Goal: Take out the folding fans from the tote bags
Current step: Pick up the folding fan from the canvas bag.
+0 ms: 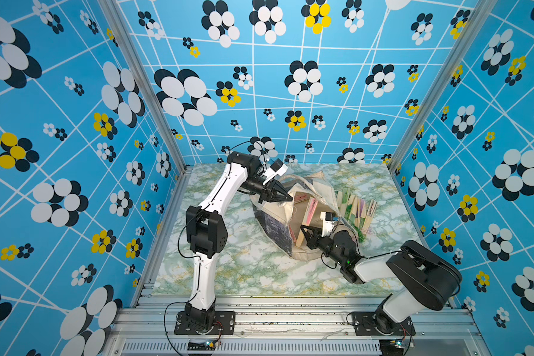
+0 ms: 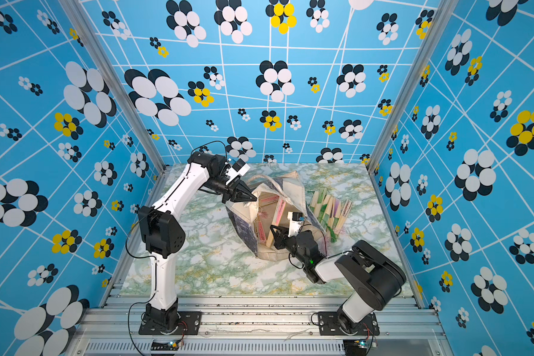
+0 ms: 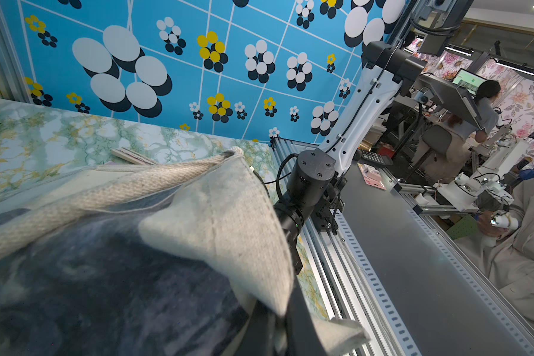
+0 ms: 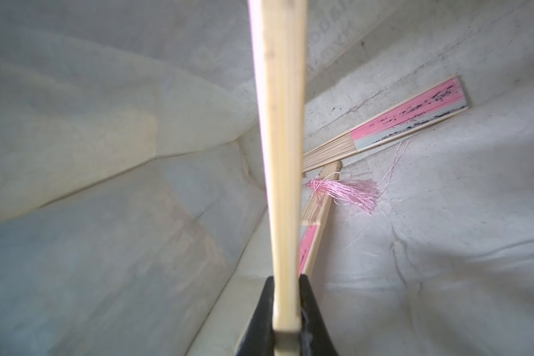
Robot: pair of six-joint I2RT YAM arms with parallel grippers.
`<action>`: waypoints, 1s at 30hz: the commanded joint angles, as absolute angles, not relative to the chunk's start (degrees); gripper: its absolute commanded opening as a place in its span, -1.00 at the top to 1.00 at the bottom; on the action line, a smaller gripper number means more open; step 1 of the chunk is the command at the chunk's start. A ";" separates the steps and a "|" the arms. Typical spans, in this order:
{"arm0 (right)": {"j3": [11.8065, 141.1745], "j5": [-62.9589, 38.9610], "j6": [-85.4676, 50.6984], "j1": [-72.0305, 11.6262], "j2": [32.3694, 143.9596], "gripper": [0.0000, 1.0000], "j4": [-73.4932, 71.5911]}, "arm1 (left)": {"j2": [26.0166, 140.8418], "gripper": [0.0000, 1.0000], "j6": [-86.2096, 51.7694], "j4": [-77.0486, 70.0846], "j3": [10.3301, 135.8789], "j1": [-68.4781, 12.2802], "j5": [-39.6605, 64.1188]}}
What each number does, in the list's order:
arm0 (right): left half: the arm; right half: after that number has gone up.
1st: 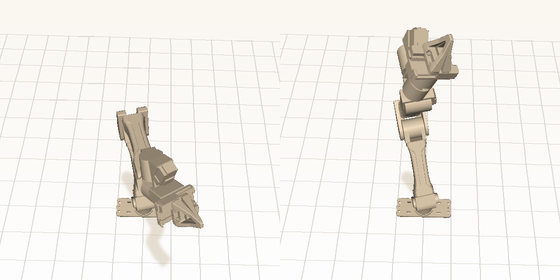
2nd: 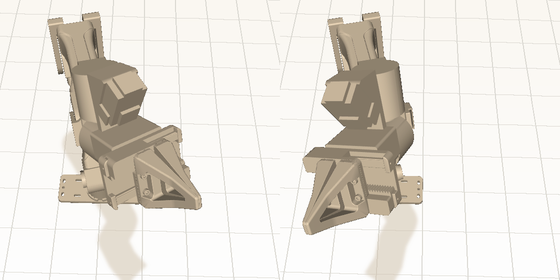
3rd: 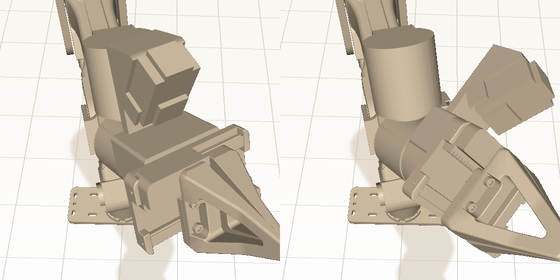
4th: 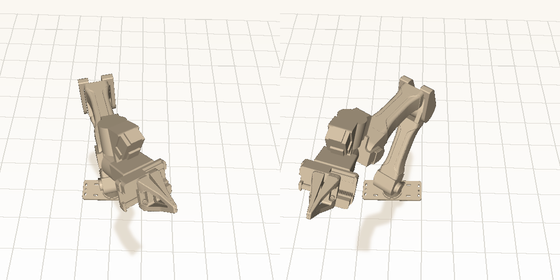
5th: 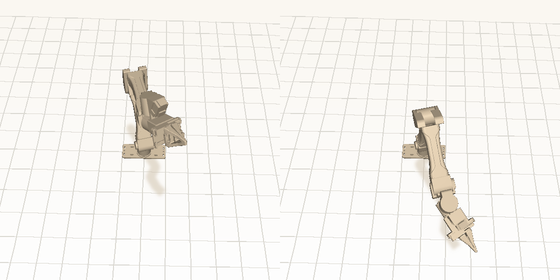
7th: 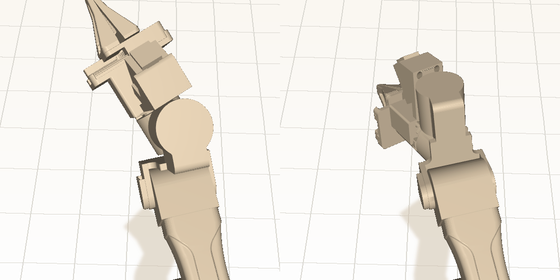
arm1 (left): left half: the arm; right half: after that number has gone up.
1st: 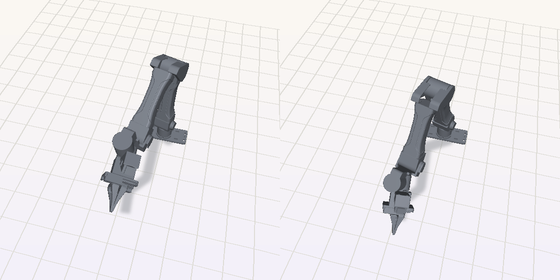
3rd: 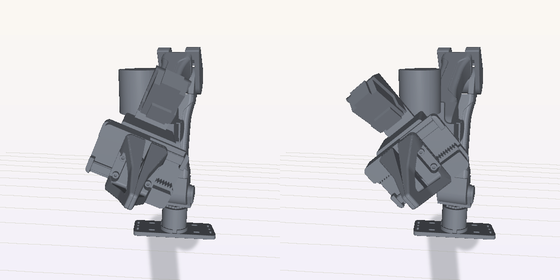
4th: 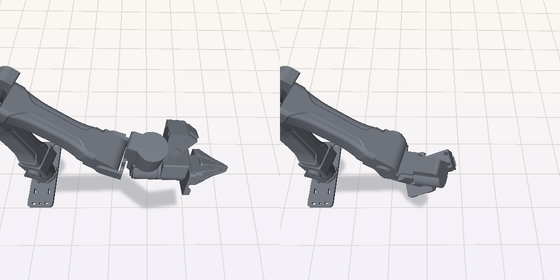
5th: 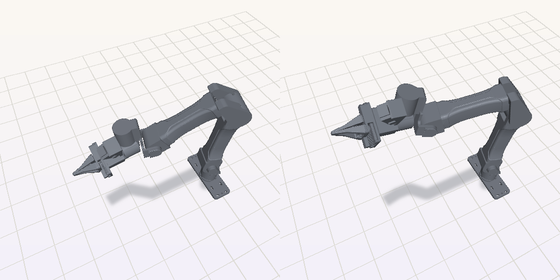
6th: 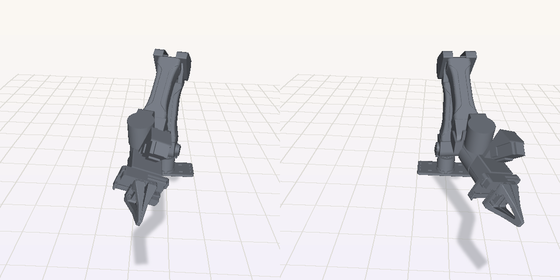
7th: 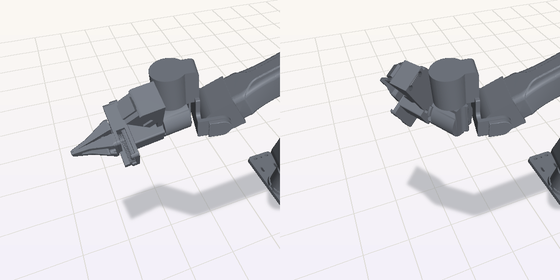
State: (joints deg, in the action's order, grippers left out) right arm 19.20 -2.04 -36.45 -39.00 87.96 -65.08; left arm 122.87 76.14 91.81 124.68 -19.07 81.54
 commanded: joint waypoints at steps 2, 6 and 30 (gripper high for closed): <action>20.05 -1.76 -25.82 -39.83 76.89 0.92 -49.41 | 122.54 1.00 77.70 103.27 126.34 -18.72 84.97; 21.27 -1.66 -18.79 -40.20 64.96 0.96 -34.39 | 122.77 1.00 77.77 103.19 126.30 -18.56 85.21; 22.64 -0.23 -14.22 -40.17 24.02 1.00 -0.35 | 123.65 1.00 77.78 103.27 126.21 -18.09 85.49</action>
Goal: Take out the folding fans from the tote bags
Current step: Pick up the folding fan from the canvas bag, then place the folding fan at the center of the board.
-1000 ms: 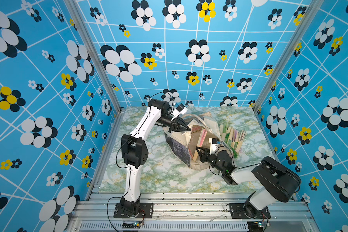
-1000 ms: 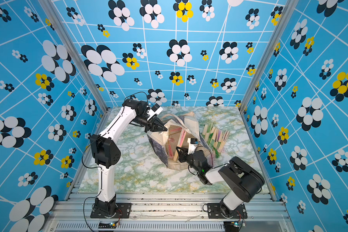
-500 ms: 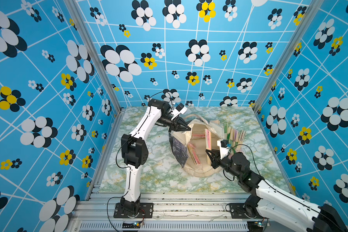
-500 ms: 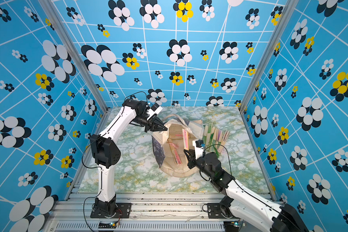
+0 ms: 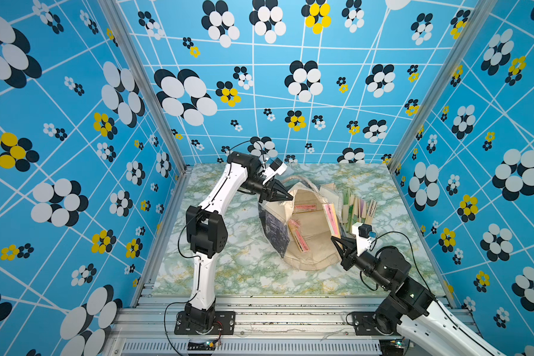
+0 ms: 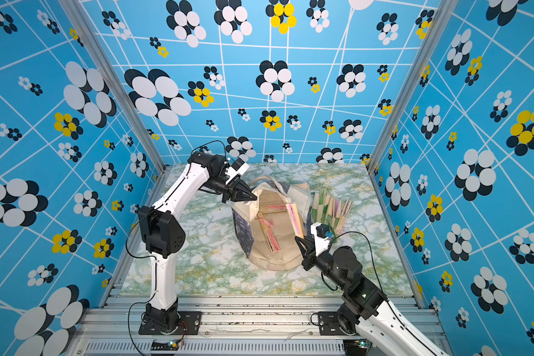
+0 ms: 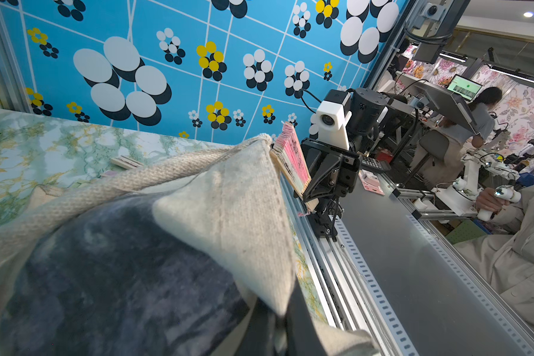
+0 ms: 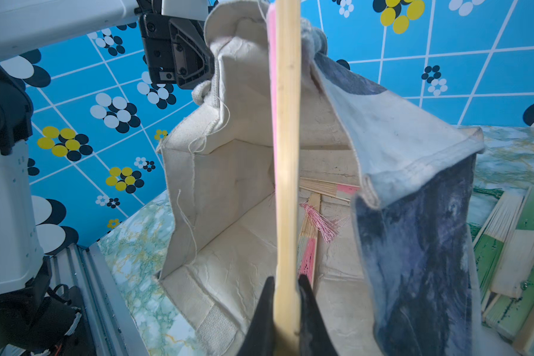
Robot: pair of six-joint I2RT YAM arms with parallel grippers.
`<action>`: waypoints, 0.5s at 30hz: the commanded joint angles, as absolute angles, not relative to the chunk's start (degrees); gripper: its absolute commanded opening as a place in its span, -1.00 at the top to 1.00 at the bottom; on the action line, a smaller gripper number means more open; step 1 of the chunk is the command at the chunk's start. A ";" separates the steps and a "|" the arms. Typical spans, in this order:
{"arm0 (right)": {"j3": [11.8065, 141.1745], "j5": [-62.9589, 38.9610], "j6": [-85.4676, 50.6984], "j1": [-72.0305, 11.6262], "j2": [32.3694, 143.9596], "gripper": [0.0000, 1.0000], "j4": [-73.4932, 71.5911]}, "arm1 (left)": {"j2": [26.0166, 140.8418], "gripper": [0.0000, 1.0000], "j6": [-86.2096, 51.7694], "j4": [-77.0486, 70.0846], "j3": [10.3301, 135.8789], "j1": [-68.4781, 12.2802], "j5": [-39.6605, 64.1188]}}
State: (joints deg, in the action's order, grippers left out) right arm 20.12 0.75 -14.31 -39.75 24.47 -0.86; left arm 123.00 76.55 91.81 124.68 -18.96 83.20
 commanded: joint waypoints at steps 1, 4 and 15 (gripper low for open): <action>22.59 -0.22 -14.37 -40.17 23.67 1.00 -1.86 | 123.66 1.00 77.70 103.27 126.21 -17.90 85.52; 22.43 0.43 -14.67 -40.17 21.90 1.00 -7.52 | 123.66 1.00 77.72 103.22 125.71 -17.32 85.57; 26.02 35.00 -7.51 -39.28 21.94 1.00 -7.83 | 122.33 1.00 77.83 103.26 124.06 -16.16 85.54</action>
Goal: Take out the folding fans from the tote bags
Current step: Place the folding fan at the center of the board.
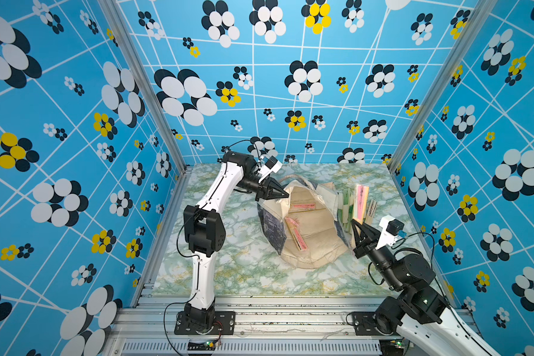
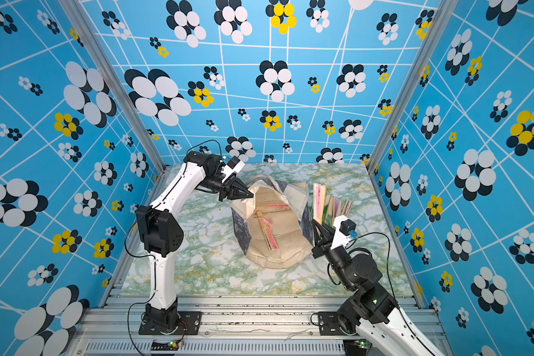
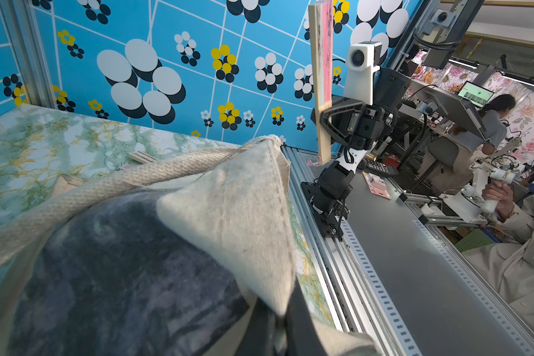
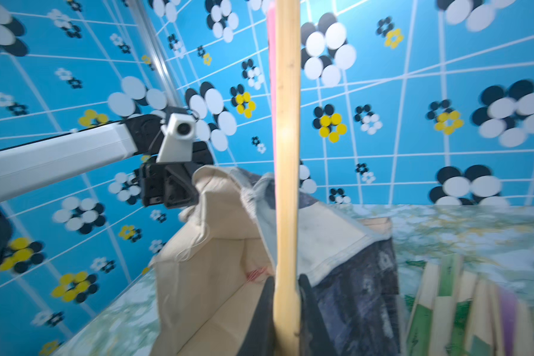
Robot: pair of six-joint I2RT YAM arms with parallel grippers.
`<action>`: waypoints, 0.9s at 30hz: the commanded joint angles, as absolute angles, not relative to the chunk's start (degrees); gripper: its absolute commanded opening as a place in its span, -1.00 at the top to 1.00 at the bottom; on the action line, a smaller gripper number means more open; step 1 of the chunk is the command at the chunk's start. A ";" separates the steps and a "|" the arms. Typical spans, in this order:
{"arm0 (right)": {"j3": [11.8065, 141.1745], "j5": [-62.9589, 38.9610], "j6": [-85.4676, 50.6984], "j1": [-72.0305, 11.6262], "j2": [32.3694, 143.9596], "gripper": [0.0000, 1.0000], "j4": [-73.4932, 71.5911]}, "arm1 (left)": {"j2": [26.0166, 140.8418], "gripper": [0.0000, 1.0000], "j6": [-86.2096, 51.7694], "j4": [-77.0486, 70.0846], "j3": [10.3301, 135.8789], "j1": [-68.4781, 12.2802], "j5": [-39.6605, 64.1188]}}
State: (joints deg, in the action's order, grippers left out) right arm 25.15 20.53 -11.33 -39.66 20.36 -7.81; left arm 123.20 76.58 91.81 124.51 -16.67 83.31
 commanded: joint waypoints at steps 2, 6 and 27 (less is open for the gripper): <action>26.04 37.79 -6.62 -37.07 23.80 1.00 -7.83 | 122.13 1.00 77.54 103.25 124.16 -16.09 85.21; 25.48 27.66 -11.67 -25.41 28.20 1.00 -7.57 | 121.56 1.00 77.43 103.27 124.19 -16.14 85.02; 38.52 -11.41 -24.06 3.59 83.87 1.00 -30.19 | 120.02 1.00 76.82 103.26 123.76 -16.69 84.29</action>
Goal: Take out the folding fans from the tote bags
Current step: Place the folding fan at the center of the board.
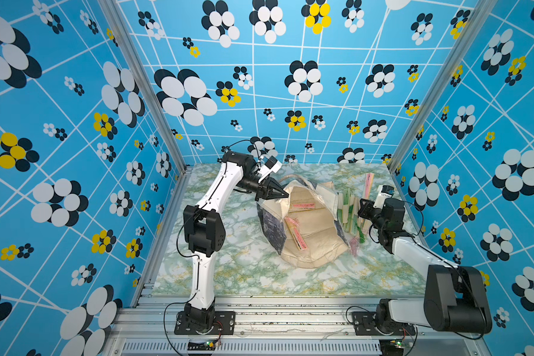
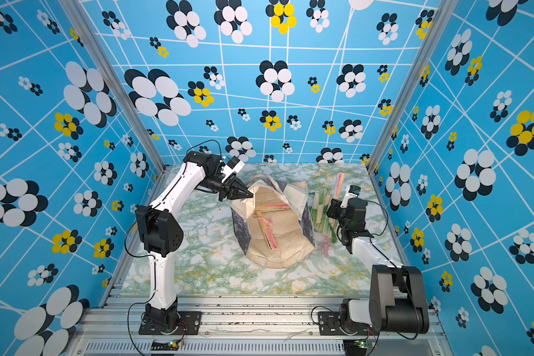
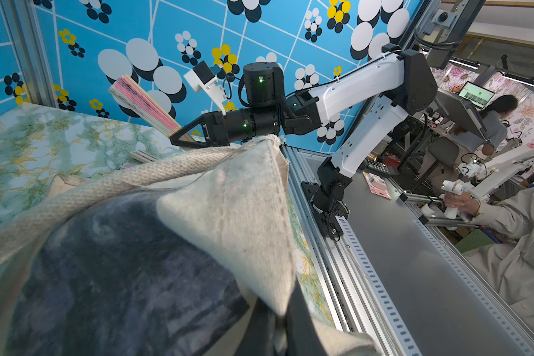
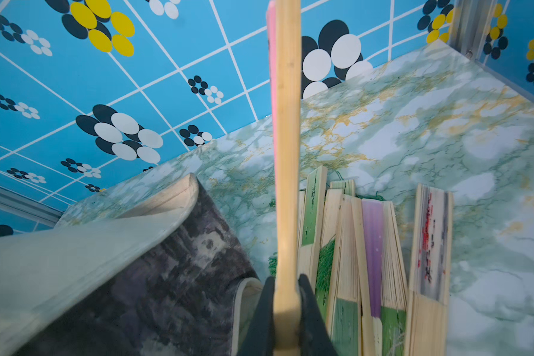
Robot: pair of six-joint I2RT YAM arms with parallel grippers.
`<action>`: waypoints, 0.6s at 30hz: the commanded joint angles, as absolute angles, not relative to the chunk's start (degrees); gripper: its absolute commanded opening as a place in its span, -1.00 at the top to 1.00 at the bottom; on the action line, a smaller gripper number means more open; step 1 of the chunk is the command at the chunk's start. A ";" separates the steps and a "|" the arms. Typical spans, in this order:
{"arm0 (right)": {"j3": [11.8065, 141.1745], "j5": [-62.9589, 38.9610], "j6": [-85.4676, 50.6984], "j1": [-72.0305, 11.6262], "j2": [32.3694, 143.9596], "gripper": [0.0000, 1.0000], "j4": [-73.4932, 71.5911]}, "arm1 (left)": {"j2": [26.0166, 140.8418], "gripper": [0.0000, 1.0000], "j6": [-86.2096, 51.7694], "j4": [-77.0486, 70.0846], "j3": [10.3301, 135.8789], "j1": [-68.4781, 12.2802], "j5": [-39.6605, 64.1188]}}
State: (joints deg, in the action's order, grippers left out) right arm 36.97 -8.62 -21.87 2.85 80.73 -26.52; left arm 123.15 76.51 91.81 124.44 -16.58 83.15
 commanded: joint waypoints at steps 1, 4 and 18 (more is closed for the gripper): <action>39.14 -11.12 -24.30 3.69 85.40 1.00 -29.44 | 119.81 1.00 76.82 103.25 123.67 -16.66 84.24; 42.77 -9.35 -25.42 4.06 89.37 0.85 -21.94 | 119.58 1.00 77.17 103.27 123.41 -16.70 84.28; 42.04 -15.64 -26.22 4.69 76.87 -0.21 -7.56 | 119.44 1.00 76.90 103.19 123.75 -17.29 84.19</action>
